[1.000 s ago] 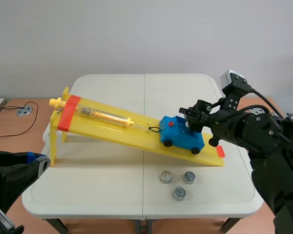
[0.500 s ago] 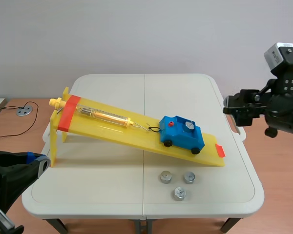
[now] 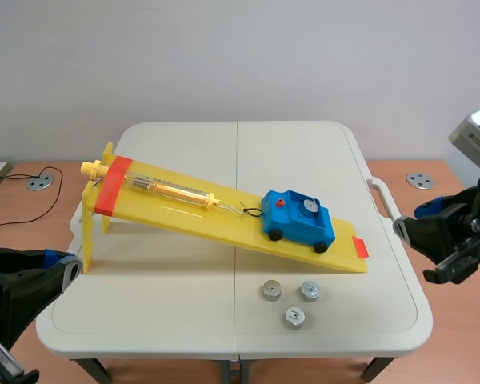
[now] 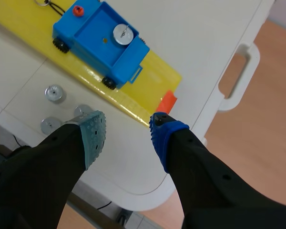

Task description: Place the four metal weights on the blue cart on the ramp.

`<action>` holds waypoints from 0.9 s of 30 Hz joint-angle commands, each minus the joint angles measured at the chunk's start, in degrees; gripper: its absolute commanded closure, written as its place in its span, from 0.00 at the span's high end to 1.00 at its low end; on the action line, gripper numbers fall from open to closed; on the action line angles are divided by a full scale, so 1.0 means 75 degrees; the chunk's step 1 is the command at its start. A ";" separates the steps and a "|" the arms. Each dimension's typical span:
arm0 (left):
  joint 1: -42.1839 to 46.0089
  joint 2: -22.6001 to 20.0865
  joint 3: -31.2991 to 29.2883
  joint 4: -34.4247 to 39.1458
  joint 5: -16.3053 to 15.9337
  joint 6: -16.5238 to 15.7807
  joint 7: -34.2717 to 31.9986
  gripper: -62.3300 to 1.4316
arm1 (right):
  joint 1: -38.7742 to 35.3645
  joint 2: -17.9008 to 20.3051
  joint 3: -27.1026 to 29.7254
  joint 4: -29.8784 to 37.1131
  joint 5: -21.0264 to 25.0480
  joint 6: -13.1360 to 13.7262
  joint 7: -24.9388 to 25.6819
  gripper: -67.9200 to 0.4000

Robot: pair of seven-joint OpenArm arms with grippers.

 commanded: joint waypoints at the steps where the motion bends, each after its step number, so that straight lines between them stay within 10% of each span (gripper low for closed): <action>1: -0.0064 0.0058 -0.0061 0.0618 -0.0449 -0.0216 -0.0793 0.07 | 0.0274 0.0309 0.0076 0.0545 0.0656 0.0224 0.0688 0.35; 27: -0.0067 0.0058 -0.0061 0.0618 -0.0449 -0.0216 -0.0793 0.07 | 0.1320 -0.0909 -0.2381 -0.1376 -0.1897 -0.0242 0.1915 0.35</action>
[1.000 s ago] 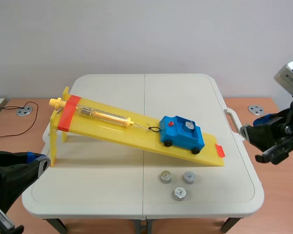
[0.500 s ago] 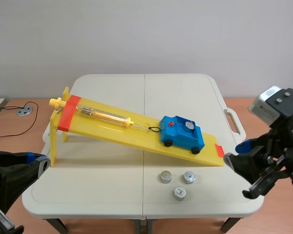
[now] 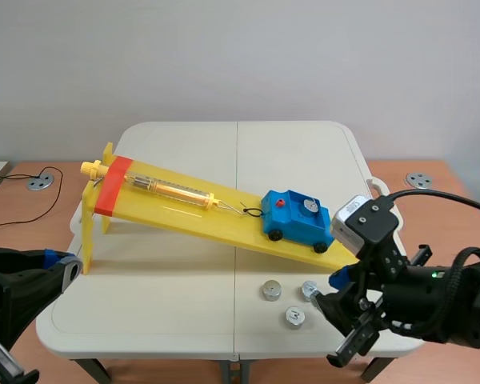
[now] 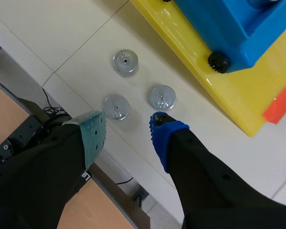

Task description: Place the four metal weights on the blue cart on the ramp.

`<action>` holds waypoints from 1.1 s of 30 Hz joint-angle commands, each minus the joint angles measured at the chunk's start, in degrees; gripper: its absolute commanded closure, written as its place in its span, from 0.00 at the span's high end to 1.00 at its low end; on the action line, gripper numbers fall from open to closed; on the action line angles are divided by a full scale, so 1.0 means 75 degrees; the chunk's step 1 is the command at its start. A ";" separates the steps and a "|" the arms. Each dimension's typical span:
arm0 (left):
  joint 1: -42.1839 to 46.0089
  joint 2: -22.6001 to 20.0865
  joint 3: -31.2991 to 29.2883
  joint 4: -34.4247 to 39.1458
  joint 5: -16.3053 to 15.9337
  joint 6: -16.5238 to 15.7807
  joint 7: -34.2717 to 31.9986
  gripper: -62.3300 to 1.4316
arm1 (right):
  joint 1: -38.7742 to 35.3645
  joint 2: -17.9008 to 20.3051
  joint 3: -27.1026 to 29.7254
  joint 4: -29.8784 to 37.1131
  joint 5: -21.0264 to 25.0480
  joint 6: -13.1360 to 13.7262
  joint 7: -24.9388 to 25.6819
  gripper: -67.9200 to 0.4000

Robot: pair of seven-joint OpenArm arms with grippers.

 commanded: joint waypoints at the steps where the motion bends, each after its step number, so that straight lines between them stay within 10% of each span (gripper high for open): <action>1: -0.0067 0.0058 -0.0061 0.0618 -0.0449 -0.0216 -0.0796 0.07 | 0.0688 0.0000 0.0137 0.0143 0.0280 -0.0128 0.1037 0.35; 33: -0.0064 0.0058 -0.0061 0.0618 -0.0449 -0.0216 -0.0796 0.07 | 0.1343 -0.0903 -0.0982 -0.1521 -0.0592 -0.0959 0.1623 0.34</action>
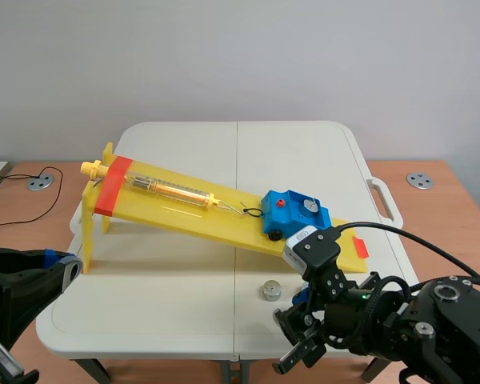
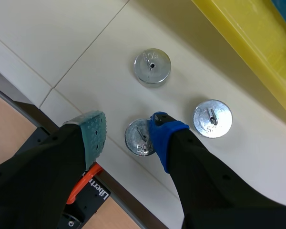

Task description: Place the four metal weights on the blue cart on the ramp.

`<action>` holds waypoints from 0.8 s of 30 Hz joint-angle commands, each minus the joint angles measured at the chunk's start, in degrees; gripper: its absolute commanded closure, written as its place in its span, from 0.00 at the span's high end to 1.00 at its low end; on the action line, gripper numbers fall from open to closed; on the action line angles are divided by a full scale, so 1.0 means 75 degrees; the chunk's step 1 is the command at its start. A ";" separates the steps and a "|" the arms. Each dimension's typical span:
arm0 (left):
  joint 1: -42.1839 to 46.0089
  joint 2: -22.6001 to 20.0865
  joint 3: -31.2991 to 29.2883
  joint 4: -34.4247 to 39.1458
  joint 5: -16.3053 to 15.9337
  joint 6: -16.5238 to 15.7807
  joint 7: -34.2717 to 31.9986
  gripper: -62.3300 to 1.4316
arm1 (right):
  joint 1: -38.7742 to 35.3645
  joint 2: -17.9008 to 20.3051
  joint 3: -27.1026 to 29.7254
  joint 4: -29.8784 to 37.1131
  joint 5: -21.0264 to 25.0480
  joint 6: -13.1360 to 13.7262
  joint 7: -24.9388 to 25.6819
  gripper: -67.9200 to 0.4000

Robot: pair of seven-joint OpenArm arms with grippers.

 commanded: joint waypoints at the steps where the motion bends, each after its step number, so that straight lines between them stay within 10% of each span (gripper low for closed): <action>1: -0.0064 0.0058 -0.0061 0.0618 -0.0449 -0.0216 -0.0793 0.07 | 0.0533 0.0003 -0.0029 0.0326 0.0198 -0.0119 0.0956 0.34; 24: -0.0067 0.0058 -0.0061 0.0618 -0.0449 -0.0216 -0.0793 0.07 | 0.0533 0.0006 -0.0093 -0.0082 0.0198 -0.0125 0.0790 0.20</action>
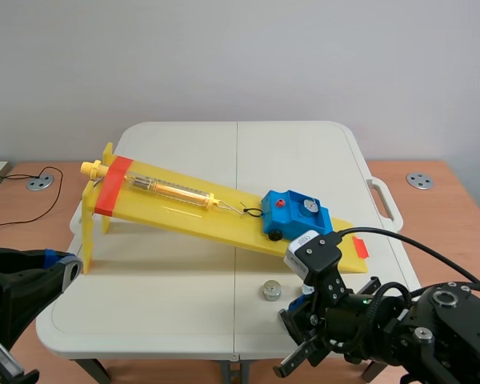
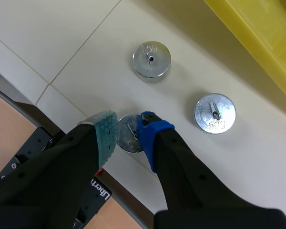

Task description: Place the four metal weights on the blue cart on the ramp.

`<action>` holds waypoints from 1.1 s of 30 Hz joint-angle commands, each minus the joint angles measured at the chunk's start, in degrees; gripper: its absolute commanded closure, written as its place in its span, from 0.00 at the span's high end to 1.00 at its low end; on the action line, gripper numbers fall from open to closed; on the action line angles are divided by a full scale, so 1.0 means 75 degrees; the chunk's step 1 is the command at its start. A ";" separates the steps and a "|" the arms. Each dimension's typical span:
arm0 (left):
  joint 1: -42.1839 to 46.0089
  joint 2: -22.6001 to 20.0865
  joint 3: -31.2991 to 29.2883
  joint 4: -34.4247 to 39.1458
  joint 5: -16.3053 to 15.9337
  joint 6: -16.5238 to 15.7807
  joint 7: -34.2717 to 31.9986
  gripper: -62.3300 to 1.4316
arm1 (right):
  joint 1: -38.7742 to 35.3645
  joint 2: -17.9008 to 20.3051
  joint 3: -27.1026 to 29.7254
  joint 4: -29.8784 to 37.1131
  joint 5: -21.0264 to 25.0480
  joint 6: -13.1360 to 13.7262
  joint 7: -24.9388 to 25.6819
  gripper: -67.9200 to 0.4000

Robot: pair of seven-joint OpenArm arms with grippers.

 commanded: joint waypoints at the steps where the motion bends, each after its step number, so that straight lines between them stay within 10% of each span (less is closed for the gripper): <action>1: -0.0067 0.0058 -0.0061 0.0618 -0.0449 -0.0216 -0.0793 0.07 | 0.0513 0.0003 -0.0093 0.0163 0.0195 -0.0181 0.0530 0.20; 21: -0.0067 0.0058 -0.0061 0.0618 -0.0449 -0.0216 -0.0796 0.07 | 0.0478 0.0347 -0.0076 0.0434 -0.0396 -0.0711 0.0420 0.02; 33: -0.0067 0.0058 -0.0061 0.0618 -0.0449 -0.0216 -0.0796 0.07 | -0.0749 0.1189 0.1207 0.2955 0.1361 -0.0428 -0.0082 0.01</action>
